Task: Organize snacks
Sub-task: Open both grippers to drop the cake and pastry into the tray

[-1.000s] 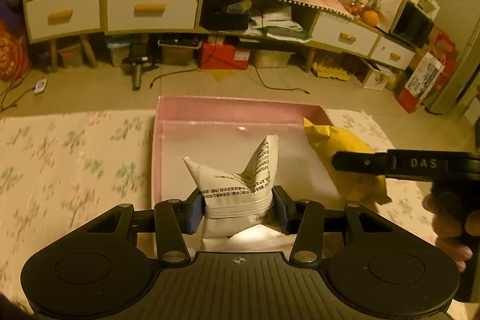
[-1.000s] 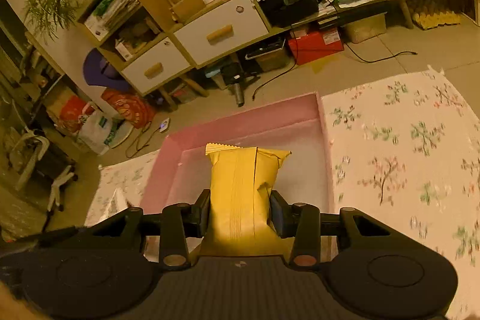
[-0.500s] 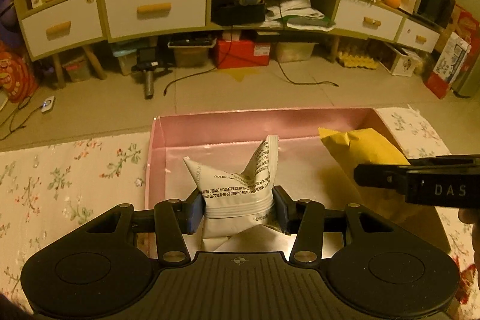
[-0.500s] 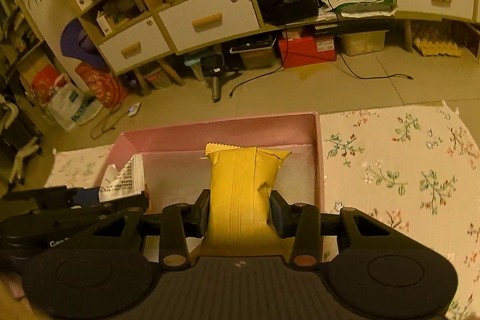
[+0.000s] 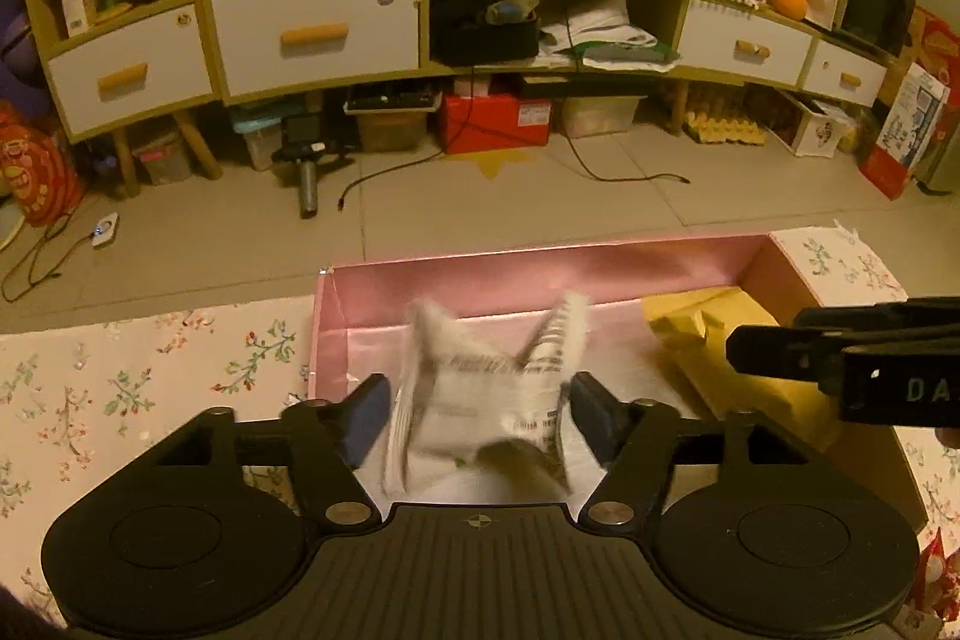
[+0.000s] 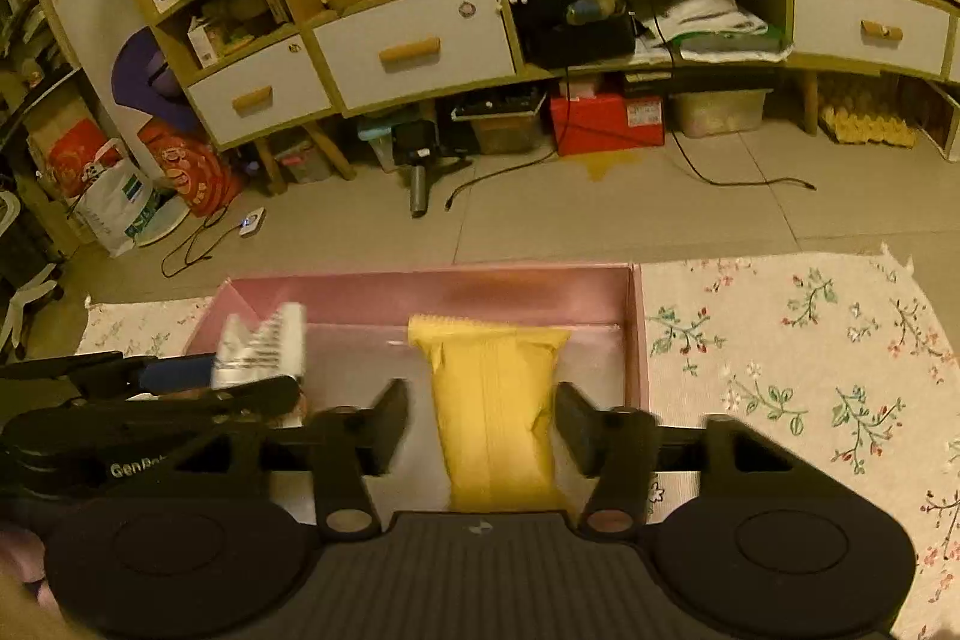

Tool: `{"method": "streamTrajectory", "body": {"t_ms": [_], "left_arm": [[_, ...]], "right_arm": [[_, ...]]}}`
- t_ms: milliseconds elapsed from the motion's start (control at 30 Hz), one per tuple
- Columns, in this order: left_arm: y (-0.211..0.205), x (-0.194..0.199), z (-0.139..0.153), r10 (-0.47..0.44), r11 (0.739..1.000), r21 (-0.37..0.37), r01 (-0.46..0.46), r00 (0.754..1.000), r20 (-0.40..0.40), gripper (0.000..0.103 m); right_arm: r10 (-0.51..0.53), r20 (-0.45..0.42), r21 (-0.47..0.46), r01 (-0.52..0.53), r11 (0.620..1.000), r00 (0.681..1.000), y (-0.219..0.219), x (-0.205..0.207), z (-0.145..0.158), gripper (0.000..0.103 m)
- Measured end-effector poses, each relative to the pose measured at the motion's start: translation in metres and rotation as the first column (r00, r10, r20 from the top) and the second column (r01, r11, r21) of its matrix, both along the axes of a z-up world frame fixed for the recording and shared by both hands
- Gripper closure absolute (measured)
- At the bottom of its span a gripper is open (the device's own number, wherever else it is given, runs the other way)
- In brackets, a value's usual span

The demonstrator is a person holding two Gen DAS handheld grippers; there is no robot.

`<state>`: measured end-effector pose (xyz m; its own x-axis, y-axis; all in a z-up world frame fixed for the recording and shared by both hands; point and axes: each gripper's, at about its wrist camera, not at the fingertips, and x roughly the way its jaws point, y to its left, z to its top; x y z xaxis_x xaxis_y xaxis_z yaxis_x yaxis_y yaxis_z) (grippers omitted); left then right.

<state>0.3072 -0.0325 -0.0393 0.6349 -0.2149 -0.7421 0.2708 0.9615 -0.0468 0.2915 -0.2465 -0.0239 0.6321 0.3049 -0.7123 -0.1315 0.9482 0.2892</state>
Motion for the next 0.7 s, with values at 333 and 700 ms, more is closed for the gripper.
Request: {"method": "streamTrajectory", "body": {"t_ms": [333, 700], "left_arm": [[0.007, -0.024, 0.016, -0.017, 0.999, -0.029, 0.016, 1.000, -0.017, 0.019], [0.026, -0.077, 0.036, -0.019, 1.000, -0.015, 0.019, 1.000, -0.017, 0.010]], "right_arm": [[-0.010, 0.019, -0.008, 0.010, 1.000, 1.000, -0.005, -0.014, 0.020, 0.051], [-0.011, 0.040, -0.019, 0.012, 1.000, 0.999, -0.010, -0.059, 0.040, 0.038]]}}
